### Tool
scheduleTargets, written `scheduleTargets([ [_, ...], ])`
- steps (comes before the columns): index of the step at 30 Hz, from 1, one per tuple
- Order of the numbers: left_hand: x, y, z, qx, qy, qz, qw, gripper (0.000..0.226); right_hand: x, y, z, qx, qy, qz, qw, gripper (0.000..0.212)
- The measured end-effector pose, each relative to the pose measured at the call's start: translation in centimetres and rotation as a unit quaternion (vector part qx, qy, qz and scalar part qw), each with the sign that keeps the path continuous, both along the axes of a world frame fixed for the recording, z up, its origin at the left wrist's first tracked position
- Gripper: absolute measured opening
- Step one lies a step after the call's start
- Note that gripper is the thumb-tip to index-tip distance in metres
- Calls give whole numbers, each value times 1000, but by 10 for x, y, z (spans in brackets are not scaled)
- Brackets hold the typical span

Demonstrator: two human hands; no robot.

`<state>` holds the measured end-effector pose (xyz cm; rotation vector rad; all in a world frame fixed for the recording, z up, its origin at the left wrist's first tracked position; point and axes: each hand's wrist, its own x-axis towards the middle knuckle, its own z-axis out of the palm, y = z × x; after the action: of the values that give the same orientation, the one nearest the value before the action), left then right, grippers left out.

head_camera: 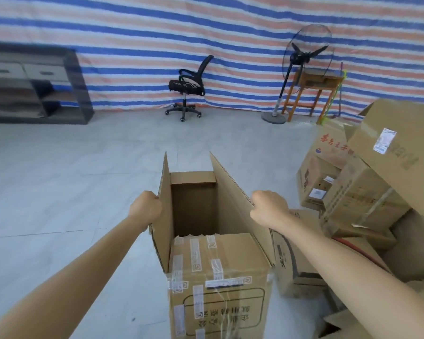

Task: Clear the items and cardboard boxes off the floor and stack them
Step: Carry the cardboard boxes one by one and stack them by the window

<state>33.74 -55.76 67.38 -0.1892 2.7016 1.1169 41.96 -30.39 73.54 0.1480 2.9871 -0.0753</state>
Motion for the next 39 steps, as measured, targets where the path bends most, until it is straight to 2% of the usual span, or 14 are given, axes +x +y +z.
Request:
scheduleTargets([
  [4,-38,-31,5,-27,18,35,999,19,-57,-29,0,-4,16,30,999,21],
  [9,-79,-37,5,-67,15,70,995,17,-118,-30,-17,-1,49,37,998,32],
  [13,-130,-20,5,-80,17,93,992,20,-179,-8,-31,-27,58,54,997,31],
  [17,-180,5,7,-94,14,110,989,21,-239,17,-38,-53,39,87,994,20],
  [21,-228,34,17,-85,18,141,986,24,-306,46,-35,-72,40,113,990,20],
  [25,-260,39,17,-70,26,183,980,30,-370,53,-27,-77,62,147,984,30],
  [31,-299,17,8,-47,35,270,961,25,-448,23,-22,-67,64,223,970,31],
  [39,-368,-68,-5,-43,43,368,928,25,-555,-75,-28,-43,65,315,946,30],
])
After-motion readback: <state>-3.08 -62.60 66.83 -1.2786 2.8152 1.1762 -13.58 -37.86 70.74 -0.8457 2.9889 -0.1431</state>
